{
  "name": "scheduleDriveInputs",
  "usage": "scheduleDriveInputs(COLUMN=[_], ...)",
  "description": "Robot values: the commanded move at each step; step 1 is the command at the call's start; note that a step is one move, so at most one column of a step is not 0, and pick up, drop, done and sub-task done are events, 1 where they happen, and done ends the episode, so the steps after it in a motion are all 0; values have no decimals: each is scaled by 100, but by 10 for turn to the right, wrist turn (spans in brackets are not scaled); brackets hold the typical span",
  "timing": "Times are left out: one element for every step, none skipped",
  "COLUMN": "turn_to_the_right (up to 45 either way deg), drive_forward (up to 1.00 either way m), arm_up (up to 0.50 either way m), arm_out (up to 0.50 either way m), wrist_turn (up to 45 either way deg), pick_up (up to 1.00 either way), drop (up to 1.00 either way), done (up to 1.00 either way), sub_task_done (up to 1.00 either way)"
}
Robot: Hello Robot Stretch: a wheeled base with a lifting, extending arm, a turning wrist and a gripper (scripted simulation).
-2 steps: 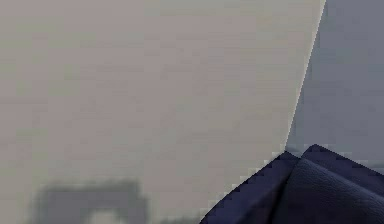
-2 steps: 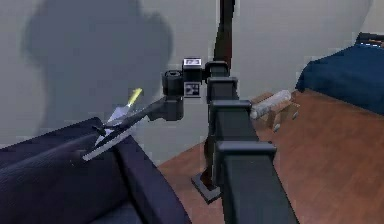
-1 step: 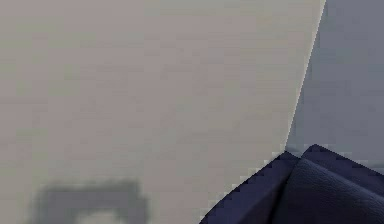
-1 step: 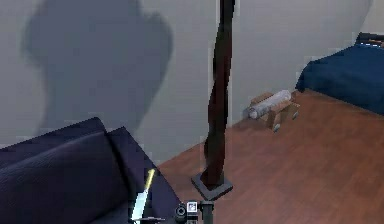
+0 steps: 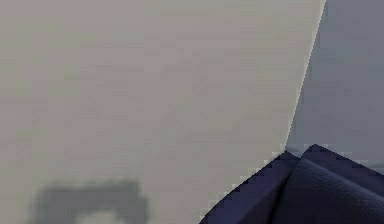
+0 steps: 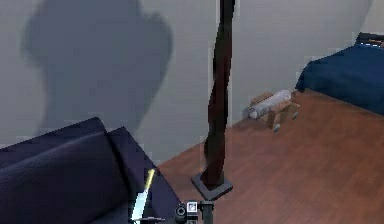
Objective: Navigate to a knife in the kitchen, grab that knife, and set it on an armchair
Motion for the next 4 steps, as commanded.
scheduleDriveInputs(turn_to_the_right=[0,0,0,0], drive_forward=[0,0,0,0], arm_up=[0,10,0,0], arm_out=[0,0,-8,0], wrist_turn=[0,0,0,0], pick_up=[0,0,0,0], drop=[100,0,0,0], done=[0,0,0,100], sub_task_done=[0,0,0,0])
